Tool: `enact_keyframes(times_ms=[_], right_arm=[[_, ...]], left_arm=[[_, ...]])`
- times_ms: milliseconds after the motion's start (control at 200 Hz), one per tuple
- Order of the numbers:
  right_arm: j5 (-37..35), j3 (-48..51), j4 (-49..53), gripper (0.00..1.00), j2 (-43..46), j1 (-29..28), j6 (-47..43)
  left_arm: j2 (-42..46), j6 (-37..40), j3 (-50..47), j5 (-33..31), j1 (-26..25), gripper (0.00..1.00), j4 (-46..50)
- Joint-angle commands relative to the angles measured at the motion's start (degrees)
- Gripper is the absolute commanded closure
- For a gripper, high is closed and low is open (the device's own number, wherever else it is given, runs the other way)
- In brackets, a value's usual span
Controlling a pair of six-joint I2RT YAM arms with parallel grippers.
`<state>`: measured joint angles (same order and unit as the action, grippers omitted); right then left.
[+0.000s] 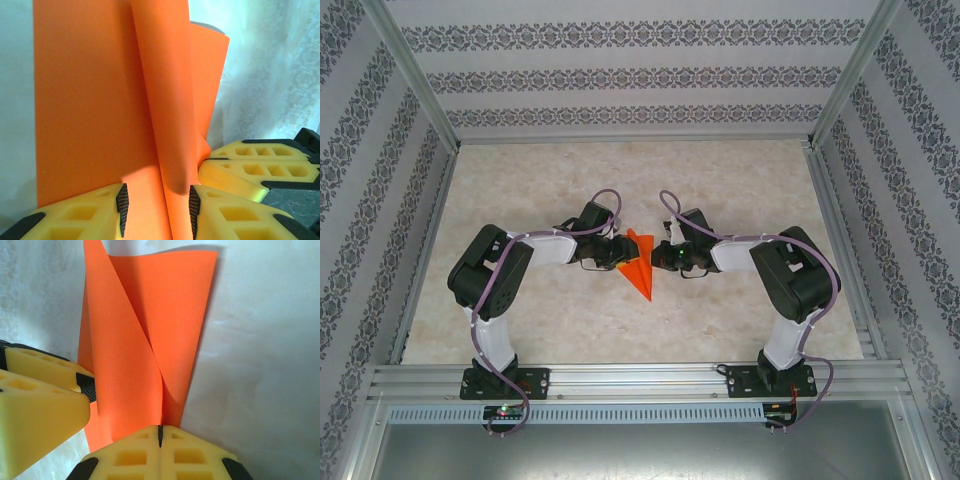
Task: Fold a paper plane with a square sheet of paper (fold left side to right side)
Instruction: Fourth fold the wing at the center of the table.
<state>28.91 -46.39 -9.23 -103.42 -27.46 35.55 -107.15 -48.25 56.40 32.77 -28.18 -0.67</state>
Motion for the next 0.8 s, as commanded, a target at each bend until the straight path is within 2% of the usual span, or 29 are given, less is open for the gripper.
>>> enact_keyframes(times_ms=[0, 440, 794], right_arm=[[-1.97, -1.02, 1.51, 0.99, 1.38, 0.56, -1.65], [-1.92, -1.67, 2.02, 0.99, 0.29, 0.46, -2.06], [-3.67, -3.12, 8.93, 0.99, -2.46, -0.39, -3.97]], left_arm=[[-0.84, 1.22, 0.37, -1.21, -0.97, 0.59, 1.61], [-0.84, 1.27, 0.22, -1.14, -0.92, 0.59, 1.46], [1.25, 2.4, 0.94, -1.28, -0.91, 0.57, 2.82]])
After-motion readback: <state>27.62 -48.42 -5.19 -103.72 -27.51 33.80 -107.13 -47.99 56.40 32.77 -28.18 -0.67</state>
